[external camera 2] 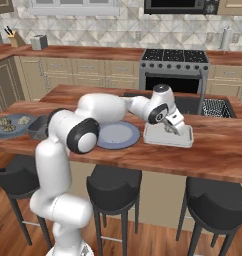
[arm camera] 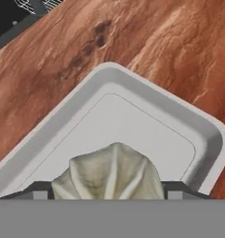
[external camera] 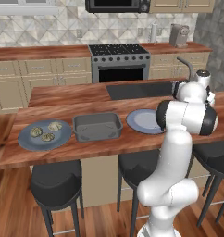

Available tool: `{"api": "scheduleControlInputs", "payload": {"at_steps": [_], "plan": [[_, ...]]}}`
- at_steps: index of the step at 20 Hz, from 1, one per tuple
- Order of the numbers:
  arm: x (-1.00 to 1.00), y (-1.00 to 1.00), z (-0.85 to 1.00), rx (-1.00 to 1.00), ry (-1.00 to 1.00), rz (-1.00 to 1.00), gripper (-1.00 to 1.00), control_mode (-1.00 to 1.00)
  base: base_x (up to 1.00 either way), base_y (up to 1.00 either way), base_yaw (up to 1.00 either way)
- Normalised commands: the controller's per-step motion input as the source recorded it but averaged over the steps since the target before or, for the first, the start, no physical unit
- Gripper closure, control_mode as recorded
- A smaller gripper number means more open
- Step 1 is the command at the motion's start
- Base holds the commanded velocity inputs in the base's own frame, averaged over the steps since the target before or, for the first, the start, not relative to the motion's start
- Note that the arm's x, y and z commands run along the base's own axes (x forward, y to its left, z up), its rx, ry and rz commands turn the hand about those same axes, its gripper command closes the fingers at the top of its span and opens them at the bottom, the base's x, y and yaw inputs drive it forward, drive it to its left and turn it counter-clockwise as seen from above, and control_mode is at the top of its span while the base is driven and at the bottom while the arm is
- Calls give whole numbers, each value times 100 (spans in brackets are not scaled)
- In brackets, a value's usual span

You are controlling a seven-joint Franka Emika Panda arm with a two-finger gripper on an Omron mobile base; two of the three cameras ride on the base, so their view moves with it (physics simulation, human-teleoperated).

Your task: Place two dumplings into each of the tupperware containers and then place the containers in the fridge.

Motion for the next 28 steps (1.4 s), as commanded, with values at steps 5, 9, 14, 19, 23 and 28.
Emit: {"api": "scheduleControlInputs", "payload": {"at_steps": [5, 9, 14, 19, 23, 28], "plan": [[26, -40, -26, -10, 0, -9, 100, -100, 0, 0, 0], [39, 0, -25, -16, 0, 0, -100, -100, 0, 0, 0], [8, 0, -6, -7, -5, 0, -100, -100, 0, 0, 0], [-40, 0, 1, 1, -4, 0, -100, -100, 0, 0, 0], [-16, 20, 25, 0, 20, 4, -100, -100, 0, 0, 0], [1, 73, 75, 0, 20, 8, -100, -100, 0, 0, 0]]}}
